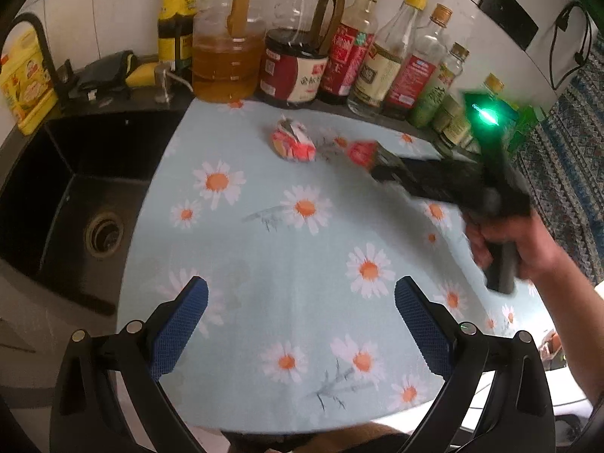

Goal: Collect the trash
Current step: 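Grasp the red-and-green snack packet with the right tool, then grasp the crumpled red wrapper with the left tool while the right tool holds the packet, then carry the wrapper and snack packet down over the trash bin with both tools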

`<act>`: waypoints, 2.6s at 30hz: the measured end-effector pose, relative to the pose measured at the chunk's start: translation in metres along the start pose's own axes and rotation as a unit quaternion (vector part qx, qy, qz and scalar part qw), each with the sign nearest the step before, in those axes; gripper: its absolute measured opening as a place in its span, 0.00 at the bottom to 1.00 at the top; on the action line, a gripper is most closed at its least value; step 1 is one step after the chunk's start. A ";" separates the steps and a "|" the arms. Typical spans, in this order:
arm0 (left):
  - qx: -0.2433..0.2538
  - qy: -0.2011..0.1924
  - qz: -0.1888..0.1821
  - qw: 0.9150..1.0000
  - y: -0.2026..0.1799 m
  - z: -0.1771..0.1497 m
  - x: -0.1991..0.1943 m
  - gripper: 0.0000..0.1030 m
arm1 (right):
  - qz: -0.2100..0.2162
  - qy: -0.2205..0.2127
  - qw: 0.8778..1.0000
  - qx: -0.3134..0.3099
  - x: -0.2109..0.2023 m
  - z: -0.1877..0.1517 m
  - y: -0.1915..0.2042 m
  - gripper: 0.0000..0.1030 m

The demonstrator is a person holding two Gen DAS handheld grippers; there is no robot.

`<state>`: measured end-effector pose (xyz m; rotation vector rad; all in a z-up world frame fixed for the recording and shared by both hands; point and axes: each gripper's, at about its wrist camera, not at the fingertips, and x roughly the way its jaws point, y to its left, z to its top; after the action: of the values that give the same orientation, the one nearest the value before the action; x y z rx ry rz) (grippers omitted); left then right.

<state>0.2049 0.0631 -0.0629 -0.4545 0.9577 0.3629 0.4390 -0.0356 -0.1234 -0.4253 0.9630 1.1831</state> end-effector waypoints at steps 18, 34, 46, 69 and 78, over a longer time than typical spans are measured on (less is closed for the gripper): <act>0.055 0.010 0.003 0.998 -0.004 0.116 0.081 0.94 | -0.009 -0.070 0.992 0.104 -0.095 -0.108 0.019 0.47; 0.099 0.086 0.033 0.991 -0.002 0.148 0.178 0.82 | -0.023 -0.084 0.981 0.176 -0.106 -0.157 0.031 0.47; 0.080 0.098 0.004 0.992 0.007 0.142 0.184 0.48 | -0.023 -0.090 0.979 0.179 -0.108 -0.154 0.037 0.47; 0.148 0.040 -0.053 0.987 0.013 0.037 0.066 0.48 | 0.007 -0.071 0.985 0.156 -0.089 -0.155 0.079 0.47; 0.158 0.049 -0.072 0.984 0.026 -0.034 0.029 0.48 | 0.023 -0.054 0.988 0.146 -0.086 -0.162 0.105 0.47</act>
<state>0.1839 0.0699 -0.1099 -0.2518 1.0496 0.0545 0.2726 -0.1659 -0.1230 -0.1047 1.0371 1.0739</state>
